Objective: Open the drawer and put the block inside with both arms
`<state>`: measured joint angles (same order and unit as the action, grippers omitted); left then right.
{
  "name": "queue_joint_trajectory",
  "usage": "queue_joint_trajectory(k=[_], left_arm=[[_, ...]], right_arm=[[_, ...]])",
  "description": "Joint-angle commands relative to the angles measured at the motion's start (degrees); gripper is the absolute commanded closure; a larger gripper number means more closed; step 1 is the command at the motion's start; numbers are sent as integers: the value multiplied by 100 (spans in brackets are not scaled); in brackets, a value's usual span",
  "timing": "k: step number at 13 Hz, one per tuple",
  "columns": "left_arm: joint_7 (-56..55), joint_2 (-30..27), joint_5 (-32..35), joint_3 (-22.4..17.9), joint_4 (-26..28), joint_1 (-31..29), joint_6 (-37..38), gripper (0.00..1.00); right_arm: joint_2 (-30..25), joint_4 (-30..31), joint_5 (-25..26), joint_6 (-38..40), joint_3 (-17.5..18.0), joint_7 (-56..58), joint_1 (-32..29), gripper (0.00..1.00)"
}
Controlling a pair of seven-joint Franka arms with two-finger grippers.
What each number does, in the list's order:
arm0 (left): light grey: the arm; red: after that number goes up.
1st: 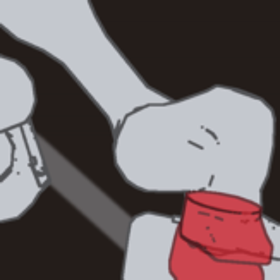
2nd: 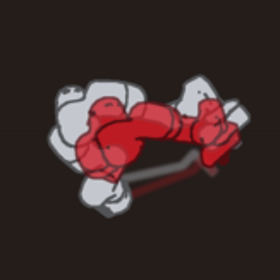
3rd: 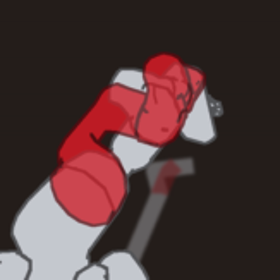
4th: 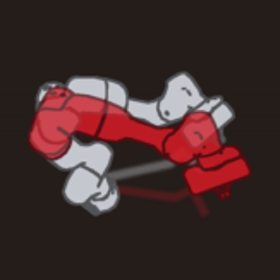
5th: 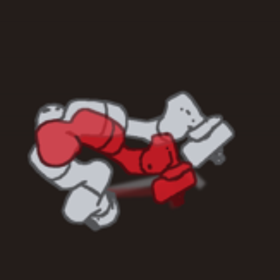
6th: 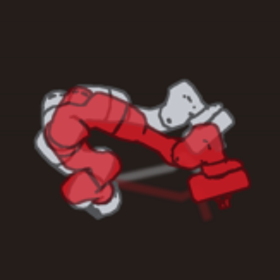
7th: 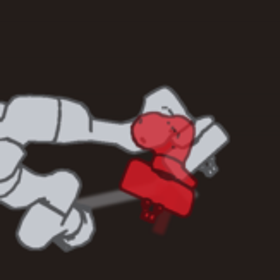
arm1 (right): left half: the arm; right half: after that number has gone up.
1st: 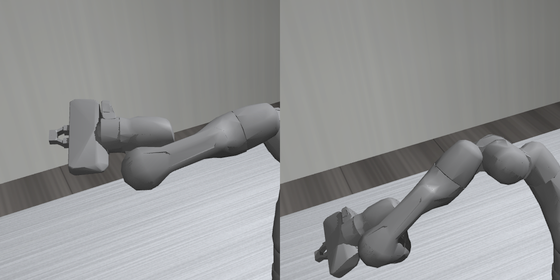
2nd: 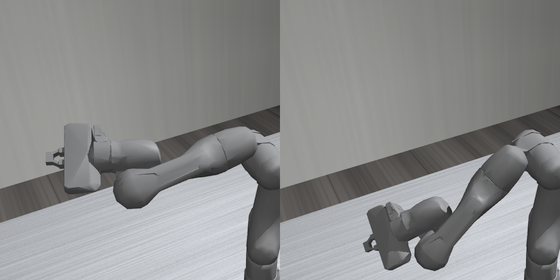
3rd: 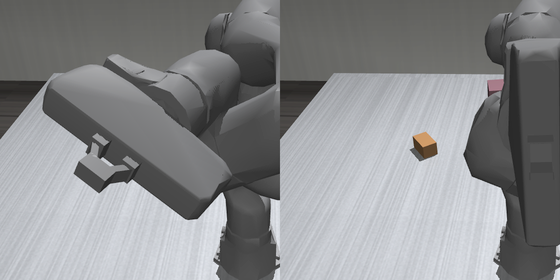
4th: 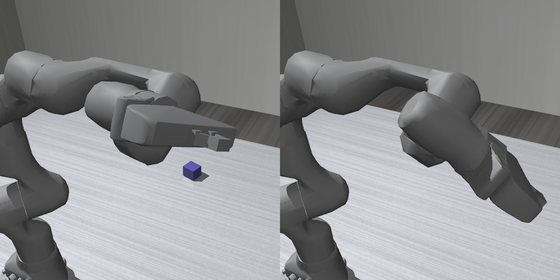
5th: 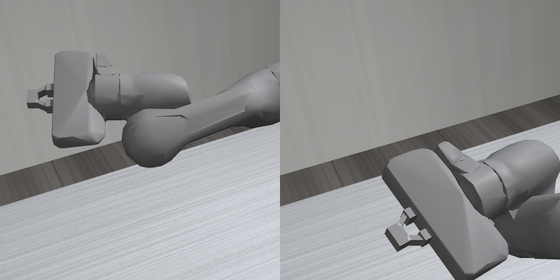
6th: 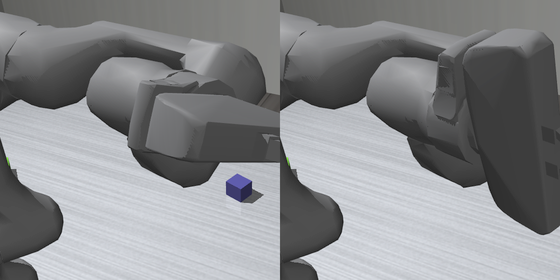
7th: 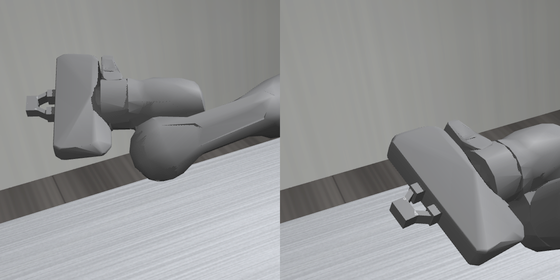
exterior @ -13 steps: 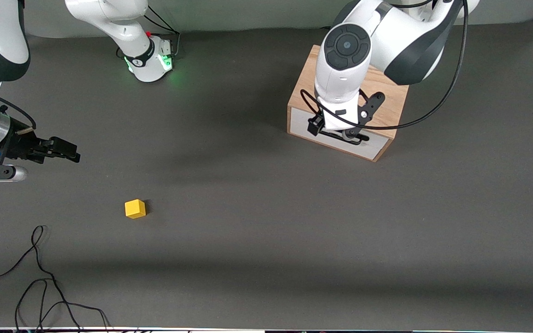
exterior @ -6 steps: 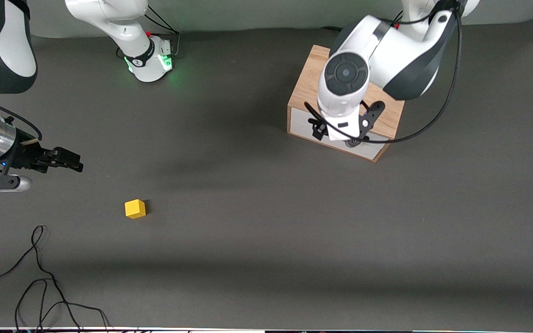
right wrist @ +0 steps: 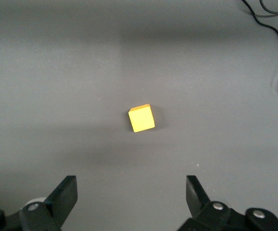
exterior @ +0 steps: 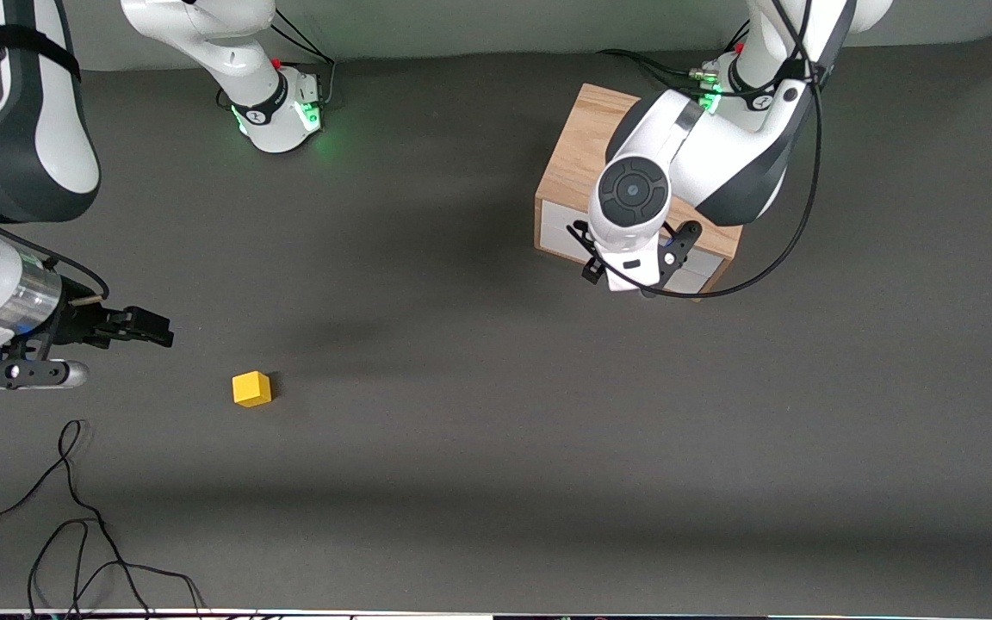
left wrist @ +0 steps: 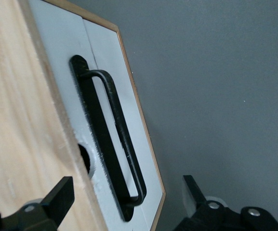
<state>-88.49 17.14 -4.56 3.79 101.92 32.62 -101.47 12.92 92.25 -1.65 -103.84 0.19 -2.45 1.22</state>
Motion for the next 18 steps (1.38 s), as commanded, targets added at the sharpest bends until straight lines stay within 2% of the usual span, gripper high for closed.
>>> queue_joint_trajectory(k=[1, 4, 6, 8, 10, 18], left_arm=[[-186, 87, 8, -10, 118, 17, -258, 0], [-396, 219, 78, -10, 118, 17, -382, 0], [-564, 281, 87, -18, 127, 8, -417, 0], [-670, 342, 87, -18, 162, 8, -478, 0], [-670, 439, 87, -36, 162, 8, -566, 0], [-644, 738, 193, -36, 153, -80, -707, 0]], right_arm=[[166, -14, 42, -206, -1, -36, 80, 0], [333, 125, 42, -399, -1, -28, 185, 0], [351, 572, 60, -1108, -1, 51, 256, 0], [412, 768, 60, -1462, -1, 208, 247, 0], [605, 768, 60, -1647, -19, 586, 230, 0], [1001, 812, 60, -1998, -27, 922, 194, 0]])
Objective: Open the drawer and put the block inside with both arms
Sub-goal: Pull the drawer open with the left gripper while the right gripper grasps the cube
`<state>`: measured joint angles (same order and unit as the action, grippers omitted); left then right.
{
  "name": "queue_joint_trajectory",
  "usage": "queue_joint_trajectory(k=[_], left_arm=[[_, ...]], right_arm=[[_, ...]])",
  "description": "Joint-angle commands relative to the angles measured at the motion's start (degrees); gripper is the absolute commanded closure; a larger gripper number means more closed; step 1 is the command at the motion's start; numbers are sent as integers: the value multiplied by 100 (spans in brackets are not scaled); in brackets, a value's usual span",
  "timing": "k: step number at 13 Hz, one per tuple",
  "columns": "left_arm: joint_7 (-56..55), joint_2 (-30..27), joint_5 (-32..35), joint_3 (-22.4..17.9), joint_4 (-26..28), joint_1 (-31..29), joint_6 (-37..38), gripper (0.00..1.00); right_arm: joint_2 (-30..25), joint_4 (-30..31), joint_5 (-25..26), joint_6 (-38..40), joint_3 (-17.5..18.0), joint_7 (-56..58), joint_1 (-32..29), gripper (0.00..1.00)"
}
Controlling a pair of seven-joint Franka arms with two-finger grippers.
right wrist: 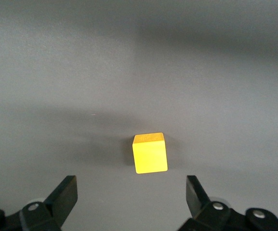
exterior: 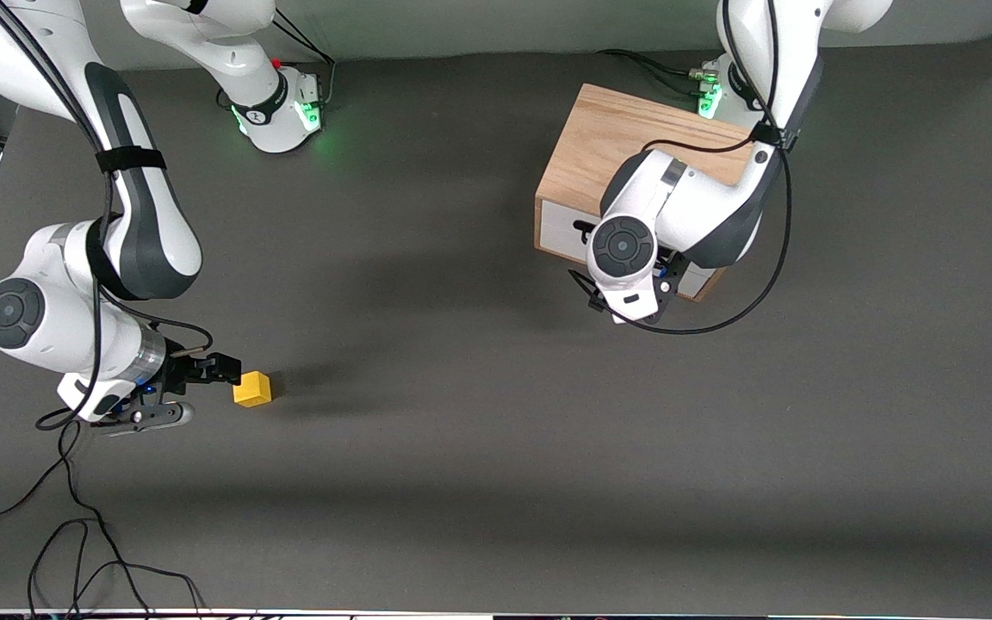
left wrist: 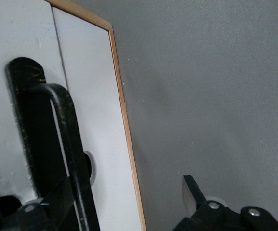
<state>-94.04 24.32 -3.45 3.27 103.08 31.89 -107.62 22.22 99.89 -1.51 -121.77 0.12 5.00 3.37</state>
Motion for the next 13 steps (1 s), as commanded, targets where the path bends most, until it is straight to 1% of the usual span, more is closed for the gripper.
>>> queue_joint_trajectory(k=[1, 2, 3, 6, 9, 11, 13], left_arm=[[-63, 72, 90, 16, 11, -8, -102, 0], [-62, 108, 99, 8, -7, -8, -197, 0], [-62, 117, 99, 7, -7, -8, -251, 0], [-62, 170, 152, -19, -86, -25, -339, 0], [-62, 283, 152, -28, -349, -34, -348, 0], [-62, 467, 152, -28, -647, -34, -339, 0], [-62, 617, 152, -19, -867, -34, -348, 0]], right_arm=[[90, 205, 37, -486, -21, 186, -29, 0], [116, 363, 46, -819, -21, 203, -38, 0], [195, 399, 46, -970, -21, 195, -29, 0], [423, 391, 28, -1147, -21, 186, -56, 0], [546, 409, 2, -1148, -21, 186, -56, 0], [696, 409, 2, -1174, -21, 168, -47, 0], [792, 522, 2, -1340, -21, 168, -47, 0]])
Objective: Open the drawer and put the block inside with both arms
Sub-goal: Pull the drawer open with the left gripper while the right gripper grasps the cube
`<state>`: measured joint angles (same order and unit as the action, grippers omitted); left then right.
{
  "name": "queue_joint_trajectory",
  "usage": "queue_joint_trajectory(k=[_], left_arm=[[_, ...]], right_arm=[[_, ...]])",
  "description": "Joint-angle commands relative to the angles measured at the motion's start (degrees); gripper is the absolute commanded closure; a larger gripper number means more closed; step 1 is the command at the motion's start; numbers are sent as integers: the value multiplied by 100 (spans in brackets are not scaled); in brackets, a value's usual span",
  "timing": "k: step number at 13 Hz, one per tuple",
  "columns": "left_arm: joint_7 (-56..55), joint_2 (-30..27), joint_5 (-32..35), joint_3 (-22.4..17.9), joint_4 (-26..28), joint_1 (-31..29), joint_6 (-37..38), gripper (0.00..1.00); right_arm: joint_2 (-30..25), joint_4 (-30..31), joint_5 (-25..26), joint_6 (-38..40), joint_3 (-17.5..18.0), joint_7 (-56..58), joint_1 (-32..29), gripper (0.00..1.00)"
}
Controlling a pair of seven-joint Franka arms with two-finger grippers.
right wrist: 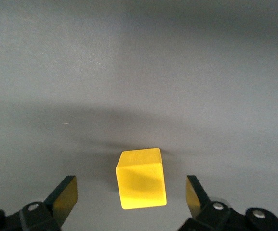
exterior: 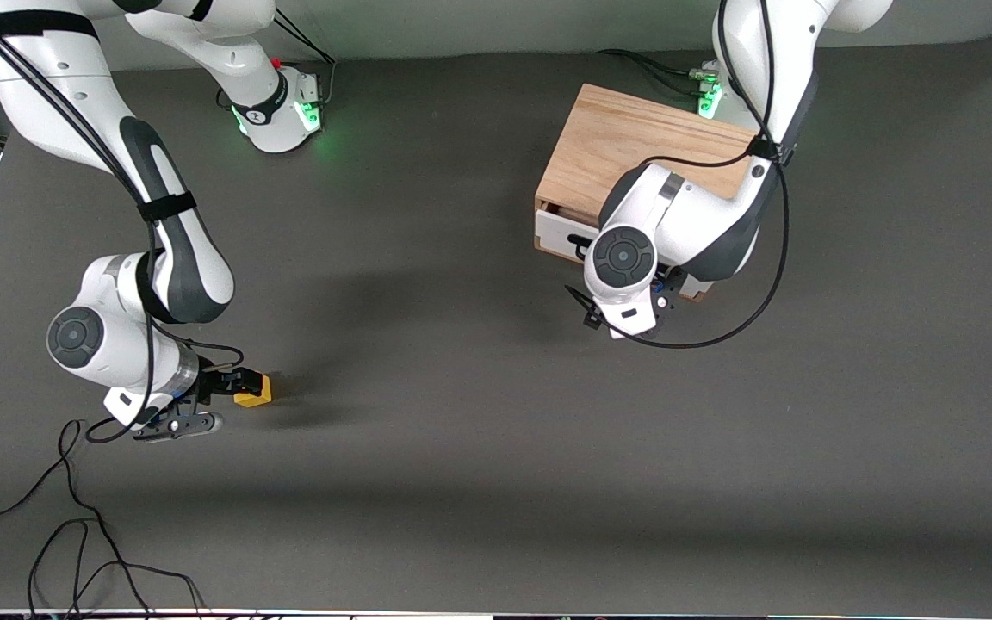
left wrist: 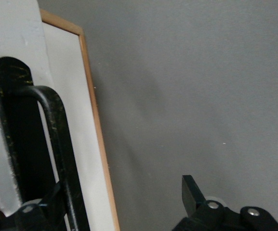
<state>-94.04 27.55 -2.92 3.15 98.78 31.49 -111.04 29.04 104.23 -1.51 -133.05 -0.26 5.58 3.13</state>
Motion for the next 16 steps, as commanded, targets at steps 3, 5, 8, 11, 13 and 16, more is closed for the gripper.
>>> queue_joint_trajectory(k=[3, 5, 8, 11, 13, 16], left_arm=[[-62, 532, 99, -7, -868, 7, 3, 0], [-80, 716, 90, -7, -1193, 7, 3, 0], [-88, 822, 73, -7, -1536, 7, 3, 0], [-88, 998, 73, -16, -1852, 7, -5, 0], [-97, 1121, 73, -16, -2081, -28, 3, 0], [-106, 1156, 81, -16, -2126, -29, -5, 0]], right_arm=[[155, 343, 2, -633, 17, 128, -23, 0], [295, 388, 2, -836, 17, 128, -32, 0], [339, 449, 2, -898, 17, 93, -23, 0], [366, 537, 2, -986, 17, 93, -23, 0], [366, 528, 2, -986, 17, 128, -32, 10], [357, 528, 2, -969, 17, 128, -32, 27]])
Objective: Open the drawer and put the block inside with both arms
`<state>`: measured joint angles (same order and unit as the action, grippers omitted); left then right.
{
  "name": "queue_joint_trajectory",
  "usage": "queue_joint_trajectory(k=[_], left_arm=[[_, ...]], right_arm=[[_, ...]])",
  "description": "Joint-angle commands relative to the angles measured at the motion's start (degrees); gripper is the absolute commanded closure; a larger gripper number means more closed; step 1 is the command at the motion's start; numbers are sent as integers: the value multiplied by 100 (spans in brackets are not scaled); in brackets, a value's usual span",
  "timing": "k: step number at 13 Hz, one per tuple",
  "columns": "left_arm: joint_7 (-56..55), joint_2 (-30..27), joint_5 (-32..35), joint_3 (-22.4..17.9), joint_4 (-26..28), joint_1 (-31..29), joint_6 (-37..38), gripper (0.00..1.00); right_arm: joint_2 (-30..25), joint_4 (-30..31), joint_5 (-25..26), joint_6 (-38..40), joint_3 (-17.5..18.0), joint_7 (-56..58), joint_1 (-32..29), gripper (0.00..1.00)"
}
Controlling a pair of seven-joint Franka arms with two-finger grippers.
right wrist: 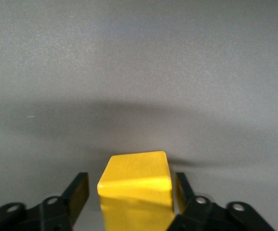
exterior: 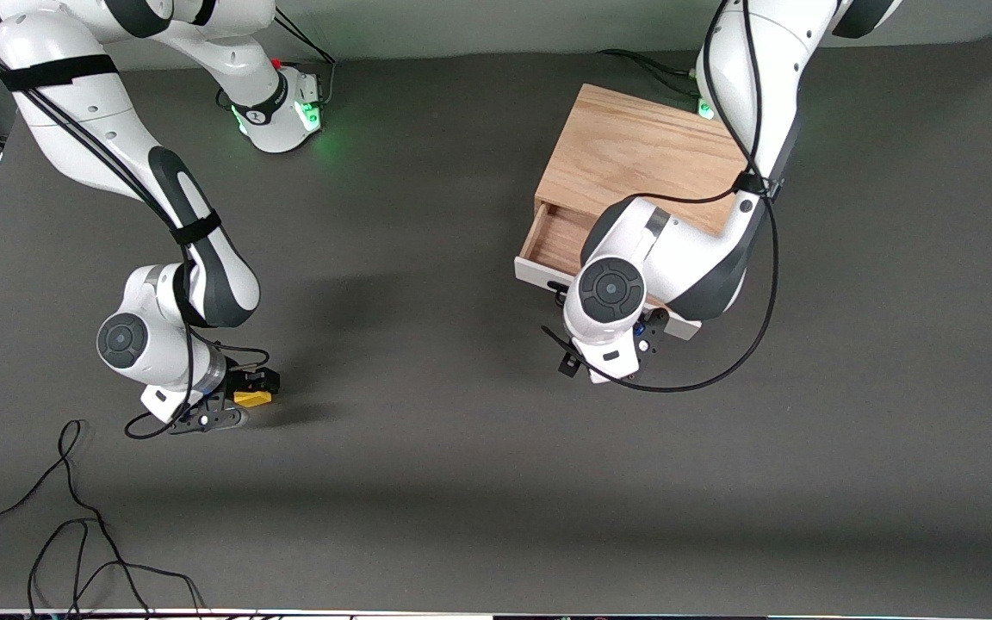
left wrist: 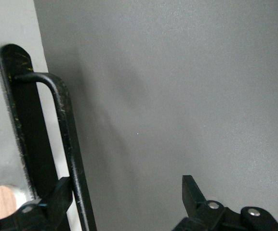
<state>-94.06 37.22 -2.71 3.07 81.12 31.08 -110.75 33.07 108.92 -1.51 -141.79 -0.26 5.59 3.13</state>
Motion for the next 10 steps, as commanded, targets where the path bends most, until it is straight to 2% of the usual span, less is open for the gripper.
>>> queue_joint_trajectory(k=[1, 8, 10], left_arm=[[-103, 189, 60, -17, -386, 12, -138, 0], [-86, 268, 77, -35, -395, 21, -816, 0], [-77, 251, 77, -44, -430, 21, -799, 0]], right_arm=[[-37, 60, 2, -95, 17, 135, -32, 32], [-63, -150, 2, -42, 17, 100, -40, 60], [-90, -413, -7, 351, 17, 74, -40, 70]])
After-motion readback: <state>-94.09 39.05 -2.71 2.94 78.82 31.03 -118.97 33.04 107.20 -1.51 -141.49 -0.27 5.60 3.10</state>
